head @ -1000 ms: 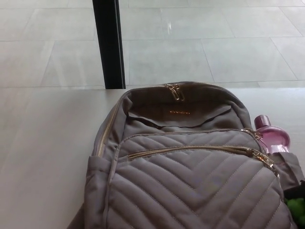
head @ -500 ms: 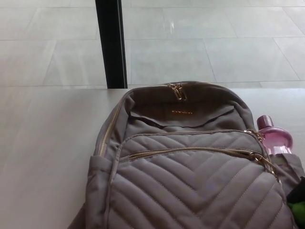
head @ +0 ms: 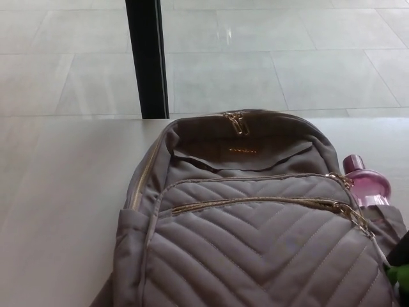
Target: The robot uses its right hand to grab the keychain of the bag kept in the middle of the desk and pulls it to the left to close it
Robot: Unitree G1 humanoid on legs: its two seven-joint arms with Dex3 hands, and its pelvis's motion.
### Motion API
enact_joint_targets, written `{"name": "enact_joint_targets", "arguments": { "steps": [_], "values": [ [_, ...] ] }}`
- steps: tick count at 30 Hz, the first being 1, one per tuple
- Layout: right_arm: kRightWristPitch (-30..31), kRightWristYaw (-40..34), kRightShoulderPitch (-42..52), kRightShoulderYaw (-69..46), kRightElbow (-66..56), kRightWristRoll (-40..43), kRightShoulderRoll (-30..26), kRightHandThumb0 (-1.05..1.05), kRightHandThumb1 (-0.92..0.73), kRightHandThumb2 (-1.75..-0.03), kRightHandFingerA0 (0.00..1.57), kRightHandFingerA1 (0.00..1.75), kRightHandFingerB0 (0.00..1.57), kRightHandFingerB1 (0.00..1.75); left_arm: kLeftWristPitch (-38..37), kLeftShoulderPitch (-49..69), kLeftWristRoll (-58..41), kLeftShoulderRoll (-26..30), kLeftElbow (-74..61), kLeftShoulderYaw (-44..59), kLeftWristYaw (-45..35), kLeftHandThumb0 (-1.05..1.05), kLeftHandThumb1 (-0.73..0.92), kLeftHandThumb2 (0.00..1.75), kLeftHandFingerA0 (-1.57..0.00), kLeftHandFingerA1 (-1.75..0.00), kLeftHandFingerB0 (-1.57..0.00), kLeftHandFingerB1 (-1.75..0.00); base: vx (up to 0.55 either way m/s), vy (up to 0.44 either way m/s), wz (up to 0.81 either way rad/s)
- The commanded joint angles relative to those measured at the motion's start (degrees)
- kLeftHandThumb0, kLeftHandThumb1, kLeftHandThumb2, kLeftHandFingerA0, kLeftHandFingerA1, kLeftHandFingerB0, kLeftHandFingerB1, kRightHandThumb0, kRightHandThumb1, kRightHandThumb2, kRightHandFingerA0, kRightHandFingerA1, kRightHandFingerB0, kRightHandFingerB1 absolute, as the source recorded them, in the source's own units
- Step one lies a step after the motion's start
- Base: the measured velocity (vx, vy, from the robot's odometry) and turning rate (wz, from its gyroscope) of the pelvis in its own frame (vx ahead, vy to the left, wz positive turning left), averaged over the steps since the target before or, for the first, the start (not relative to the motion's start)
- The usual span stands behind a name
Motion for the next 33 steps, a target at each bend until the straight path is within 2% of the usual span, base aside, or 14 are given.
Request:
{"name": "enact_joint_targets", "arguments": {
  "steps": [1, 2, 3, 6, 10, 12, 21, 23, 26, 27, 28, 30, 31, 33],
  "values": [
    [0.9, 2.72, -2.84, -1.51, 0.09, 5.8, 0.76, -0.08, -0.6, -1.15, 0.79, 1.75, 0.62, 1.71, -0.51, 0.32, -0.97, 0.64, 0.48, 0.44, 0.06, -0.98, 0.92, 0.92, -0.56, -0.56, -0.46, -0.46, 0.0, 0.0, 0.0],
    [2.4, 3.22, -3.34, -1.79, -0.31, 6.96, 1.34, -0.1, -0.61, -1.16, 0.78, 1.75, 0.68, 1.62, -0.47, 0.34, -1.08, 0.61, 0.51, 0.53, 0.0, -0.99, 0.92, 0.92, -0.57, -0.57, -0.46, -0.46, 0.0, 0.0, 0.0],
    [3.15, 3.62, -3.72, -1.98, -0.52, 7.71, 1.59, -0.11, -0.6, -1.17, 0.79, 1.75, 0.65, 1.68, -0.41, 0.33, -1.12, 0.61, 0.58, 0.58, 0.06, -0.99, 0.92, 0.92, -0.58, -0.57, -0.47, -0.46, 0.0, 0.0, 0.0],
    [5.05, 5.02, -4.87, -2.84, -1.21, 10.51, 2.55, -0.11, -0.61, -1.17, 0.8, 1.75, 0.66, 1.69, -0.68, 0.32, -0.97, 0.67, 0.7, 0.49, 0.12, -0.97, 0.92, 0.91, -0.56, -0.56, -0.47, -0.46, 0.0, 0.0, 0.0],
    [11.48, 6.66, -5.95, -3.66, -3.98, 14.84, 4.51, -0.13, -0.63, -1.16, 0.81, 1.75, 0.69, 1.66, -1.25, 0.49, -0.92, 0.52, 0.56, 0.36, -0.06, -0.99, 0.92, 0.93, -0.59, -0.58, -0.47, -0.46, 0.0, 0.0, 0.0],
    [12.14, 7.11, -6.23, -3.91, -4.03, 15.99, 5.07, -0.13, -0.63, -1.17, 0.82, 1.75, 0.69, 1.66, -1.27, 0.52, -0.82, 0.51, 0.51, 0.29, 0.15, -1.0, 0.92, 0.93, -0.59, -0.56, -0.48, -0.46, 0.0, 0.0, 0.0],
    [22.69, 8.57, -9.7, -3.97, -8.17, 21.97, 7.52, -0.13, -0.6, -1.21, 0.84, 1.75, 0.72, 1.61, -1.11, 0.54, -1.04, 0.69, 0.38, 0.55, 0.42, -0.99, 0.92, 0.93, -0.59, -0.56, -0.49, -0.46, 0.0, 0.0, 0.0],
    [24.21, 8.85, -12.05, -2.84, -8.87, 22.37, 7.72, -0.14, -0.55, -1.29, 0.87, 1.75, 0.69, 1.67, -1.58, 0.75, -0.69, 0.77, 0.09, 0.21, 0.31, -0.99, 0.92, 0.95, -0.59, -0.57, -0.49, -0.46, 0.0, 0.0, 0.0],
    [25.54, 9.77, -14.8, -0.67, -9.51, 21.66, 7.06, -0.13, -0.59, -1.24, 0.83, 1.75, 0.64, 1.75, -1.48, 0.68, -0.9, 0.71, -0.01, 0.37, 0.2, -0.99, 0.92, 0.95, -0.59, -0.58, -0.49, -0.46, 0.0, 0.0, 0.0],
    [26.6, 9.61, -15.87, -0.08, -9.63, 22.1, 7.65, -0.13, -0.59, -1.22, 0.83, 1.75, 0.63, 1.75, -1.34, 0.63, -0.91, 0.75, 0.0, 0.36, 0.12, -0.87, 0.84, 1.28, -0.57, -0.63, -0.45, -0.53, 0.0, 0.0, 0.0],
    [27.47, 9.7, -17.18, 0.97, -9.88, 21.38, 7.49, -0.13, -0.59, -1.24, 0.82, 1.75, 0.65, 1.75, -1.03, 0.3, -0.92, 0.69, 0.22, 0.44, 0.74, -0.97, 0.92, 0.96, -0.59, -0.57, -0.5, -0.46, 0.0, 0.0, 0.0],
    [30.49, 9.31, -19.22, 3.12, -11.08, 20.14, 7.83, -0.13, -0.61, -1.22, 0.84, 1.75, 0.64, 1.75, -1.5, 0.48, -0.84, 0.75, 0.21, 0.36, 0.29, -0.98, 0.92, 0.93, -0.57, -0.55, -0.52, -0.47, 0.0, 0.0, 0.0],
    [31.04, 9.66, -20.36, 4.44, -11.23, 19.35, 7.45, -0.17, -0.61, -1.22, 0.81, 1.75, 0.62, 1.75, -1.71, 0.54, -0.88, 0.72, 0.2, 0.41, 0.29, -1.01, 0.91, 0.95, -0.59, -0.56, -0.5, -0.45, 0.0, 0.0, 0.0],
    [30.56, 9.66, -23.36, 7.3, -9.99, 17.25, 7.3, -0.15, -0.58, -1.26, 0.84, 1.75, 0.65, 1.75, -1.87, 0.52, -0.95, 0.66, -0.17, 0.41, 0.11, -1.0, 0.92, 0.92, -0.59, -0.56, -0.52, -0.45, 0.0, 0.0, 0.0]
  ]
}}
